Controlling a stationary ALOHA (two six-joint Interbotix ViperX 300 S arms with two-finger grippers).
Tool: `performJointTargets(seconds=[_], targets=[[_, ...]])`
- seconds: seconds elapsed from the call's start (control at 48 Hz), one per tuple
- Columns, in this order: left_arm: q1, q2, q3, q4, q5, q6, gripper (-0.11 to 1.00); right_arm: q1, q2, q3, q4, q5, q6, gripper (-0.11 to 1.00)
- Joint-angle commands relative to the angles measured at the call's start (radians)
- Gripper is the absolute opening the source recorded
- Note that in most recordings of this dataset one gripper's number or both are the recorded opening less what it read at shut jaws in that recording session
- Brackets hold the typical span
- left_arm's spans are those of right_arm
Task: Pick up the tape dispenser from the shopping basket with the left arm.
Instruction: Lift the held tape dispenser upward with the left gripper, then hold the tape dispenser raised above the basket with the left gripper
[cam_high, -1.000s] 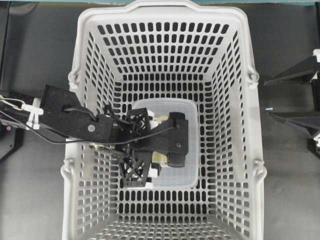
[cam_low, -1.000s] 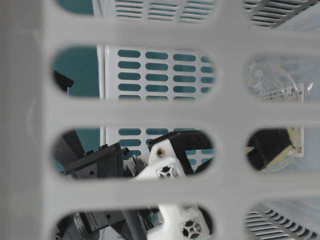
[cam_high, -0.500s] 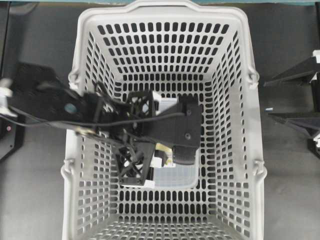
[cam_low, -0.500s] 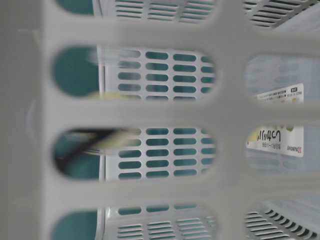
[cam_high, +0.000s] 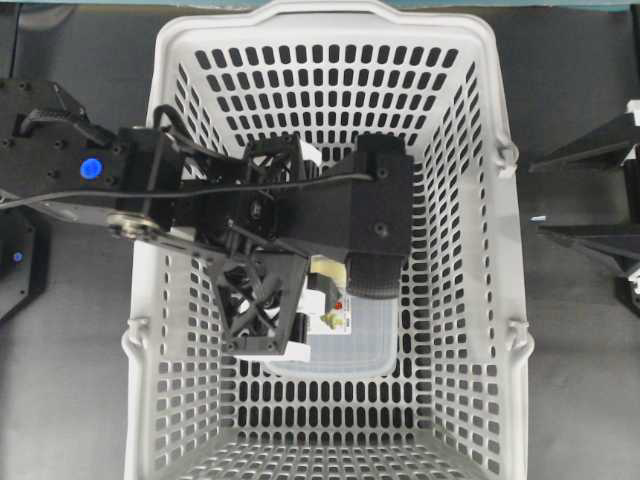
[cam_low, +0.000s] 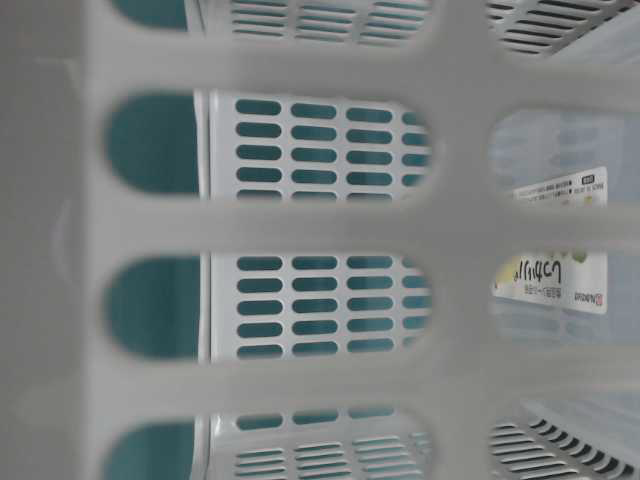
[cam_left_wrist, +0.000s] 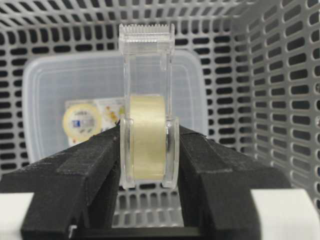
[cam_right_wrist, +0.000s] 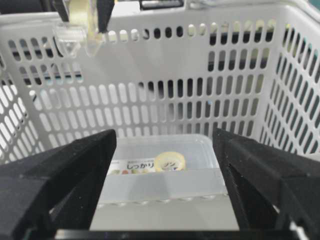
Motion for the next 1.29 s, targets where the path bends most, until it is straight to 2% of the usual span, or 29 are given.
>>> performJointTargets(seconds=[0.0, 0.25, 1.27], targets=[[0.0, -0.025, -0.002, 0.003, -0.005, -0.005, 0.3, -0.002, 0.003, -0.008, 0.002, -0.008, 0.0, 0.75], [0.0, -0.017, 0.0, 0.003, -0.005, -0.035, 0.3, -0.002, 0.002, -0.008, 0.002, -0.008, 0.0, 0.75], [-0.003, -0.014, 0.012, 0.005, -0.009, -0.032, 0.3, -0.002, 0.002, -0.006, 0.002, -0.012, 0.0, 0.75]])
